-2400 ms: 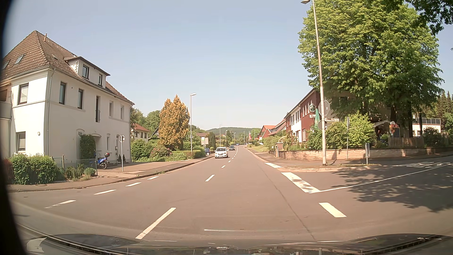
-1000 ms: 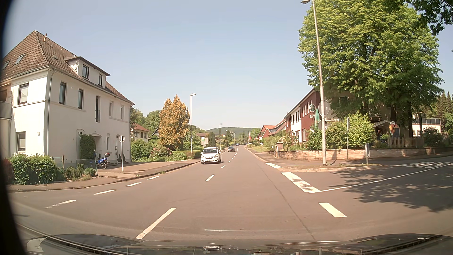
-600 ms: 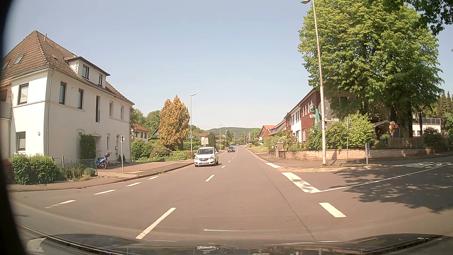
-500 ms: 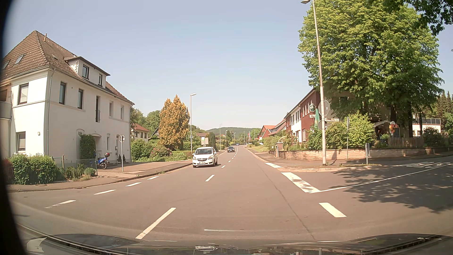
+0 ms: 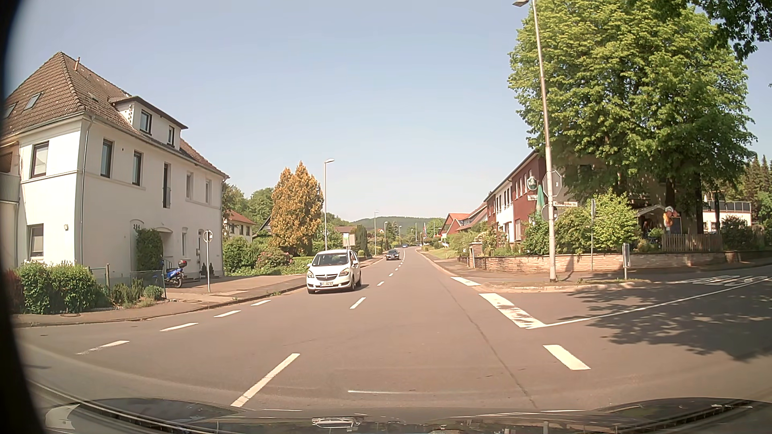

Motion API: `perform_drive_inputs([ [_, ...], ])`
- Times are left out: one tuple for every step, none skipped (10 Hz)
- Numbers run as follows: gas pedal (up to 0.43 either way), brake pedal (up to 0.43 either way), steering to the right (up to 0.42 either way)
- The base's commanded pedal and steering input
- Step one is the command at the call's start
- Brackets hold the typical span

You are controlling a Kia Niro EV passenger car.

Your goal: Follow the waypoints while adhering to traffic rules and regulations

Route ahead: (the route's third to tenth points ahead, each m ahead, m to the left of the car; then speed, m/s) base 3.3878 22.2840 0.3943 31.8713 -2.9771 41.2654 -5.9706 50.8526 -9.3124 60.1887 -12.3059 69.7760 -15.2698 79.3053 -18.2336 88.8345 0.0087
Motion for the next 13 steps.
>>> perform_drive_inputs([
  [0.0,0.256,-0.057],
  [0.0,0.256,-0.057],
  [0.0,0.256,-0.057],
  [0.0,0.256,-0.057],
  [0.0,0.256,-0.057],
  [0.0,0.256,-0.057],
  [0.0,0.256,-0.057],
  [0.0,0.256,-0.057],
  [0.0,0.256,-0.057],
  [0.0,0.256,-0.057],
  [0.0,0.256,-0.057],
  [0.0,0.256,-0.057],
  [0.0,0.256,-0.057],
])
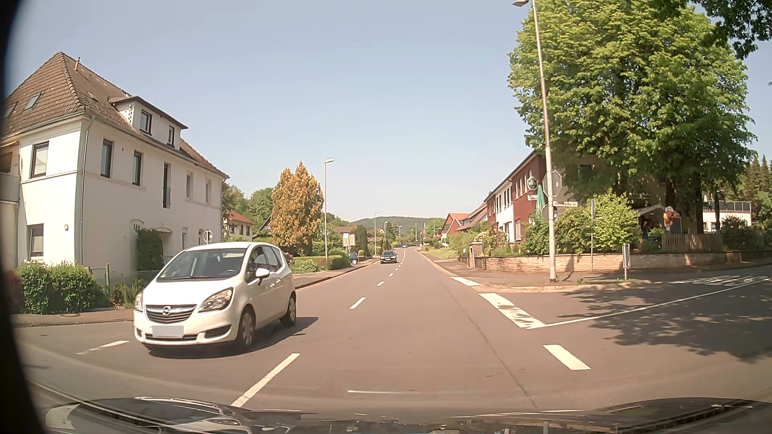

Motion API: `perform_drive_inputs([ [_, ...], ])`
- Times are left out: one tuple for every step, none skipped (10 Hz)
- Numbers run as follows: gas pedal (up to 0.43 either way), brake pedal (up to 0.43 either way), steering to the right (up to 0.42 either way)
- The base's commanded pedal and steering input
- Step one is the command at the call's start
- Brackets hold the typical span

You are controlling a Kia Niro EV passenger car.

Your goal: Follow the waypoints while adhering to traffic rules and regulations

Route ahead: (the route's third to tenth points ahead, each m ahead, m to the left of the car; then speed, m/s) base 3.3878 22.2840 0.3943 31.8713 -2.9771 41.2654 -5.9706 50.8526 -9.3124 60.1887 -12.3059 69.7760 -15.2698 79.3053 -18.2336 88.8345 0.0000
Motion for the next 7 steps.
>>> perform_drive_inputs([
  [0.0,0.256,-0.057],
  [0.0,0.256,-0.057],
  [0.0,0.256,-0.057],
  [0.0,0.256,-0.057],
  [0.0,0.256,-0.057],
  [0.0,0.256,-0.057],
  [0.0,0.256,-0.057],
])
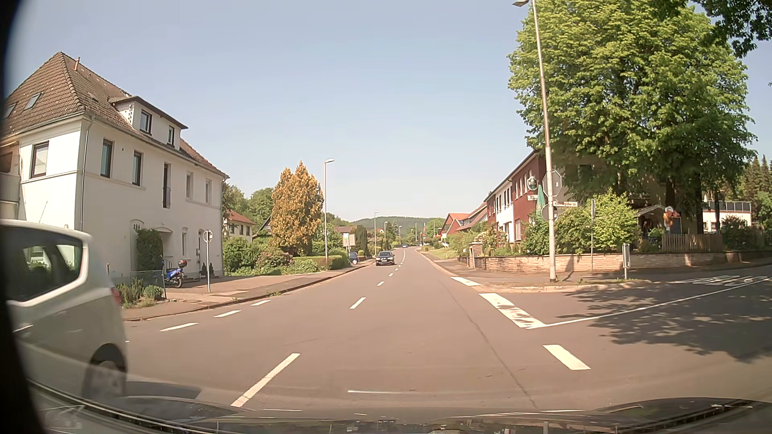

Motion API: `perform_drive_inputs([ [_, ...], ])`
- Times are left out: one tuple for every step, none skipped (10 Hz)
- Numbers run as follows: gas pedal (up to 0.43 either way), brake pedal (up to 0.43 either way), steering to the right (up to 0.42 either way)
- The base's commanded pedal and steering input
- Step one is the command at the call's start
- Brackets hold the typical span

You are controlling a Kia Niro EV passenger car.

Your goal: Follow the waypoints while adhering to traffic rules and regulations

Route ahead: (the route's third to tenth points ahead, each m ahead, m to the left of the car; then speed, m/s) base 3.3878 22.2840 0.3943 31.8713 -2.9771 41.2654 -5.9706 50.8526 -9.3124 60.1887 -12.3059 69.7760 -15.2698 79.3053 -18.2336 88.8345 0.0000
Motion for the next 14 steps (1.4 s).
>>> perform_drive_inputs([
  [0.0,0.256,-0.057],
  [0.0,0.256,-0.057],
  [0.0,0.256,-0.057],
  [0.0,0.256,-0.057],
  [0.0,0.262,-0.057],
  [0.0,0.256,-0.057],
  [0.0,0.256,-0.057],
  [0.0,0.256,-0.057],
  [0.0,0.256,-0.057],
  [0.0,0.256,-0.057],
  [0.0,0.262,-0.057],
  [0.0,0.256,-0.057],
  [0.0,0.256,-0.057],
  [0.0,0.256,-0.057],
])
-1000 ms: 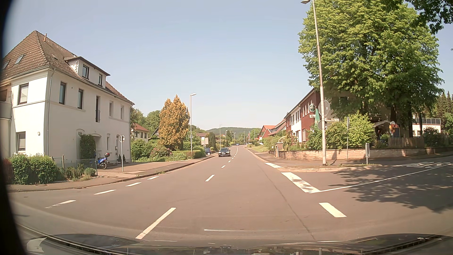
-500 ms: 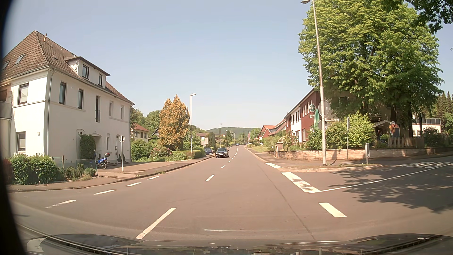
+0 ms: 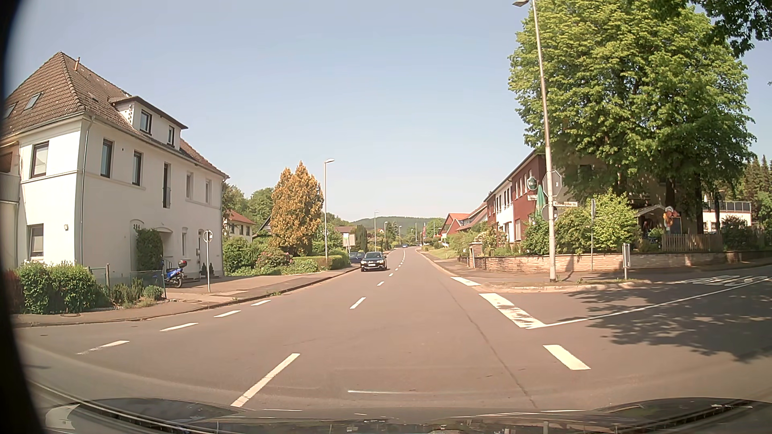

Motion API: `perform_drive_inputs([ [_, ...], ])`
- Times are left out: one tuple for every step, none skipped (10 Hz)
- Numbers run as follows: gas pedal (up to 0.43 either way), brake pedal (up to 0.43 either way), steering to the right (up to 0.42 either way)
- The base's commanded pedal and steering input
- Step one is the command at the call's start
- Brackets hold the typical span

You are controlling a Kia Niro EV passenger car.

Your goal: Follow the waypoints while adhering to traffic rules and regulations

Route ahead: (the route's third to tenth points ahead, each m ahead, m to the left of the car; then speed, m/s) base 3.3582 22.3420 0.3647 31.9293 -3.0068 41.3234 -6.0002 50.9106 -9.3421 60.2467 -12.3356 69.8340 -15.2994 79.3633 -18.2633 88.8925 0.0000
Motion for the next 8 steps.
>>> perform_drive_inputs([
  [0.0,0.256,-0.057],
  [0.0,0.262,-0.057],
  [0.0,0.256,-0.057],
  [0.0,0.262,-0.057],
  [0.0,0.256,-0.057],
  [0.0,0.262,-0.057],
  [0.0,0.256,-0.057],
  [0.0,0.256,-0.057],
])
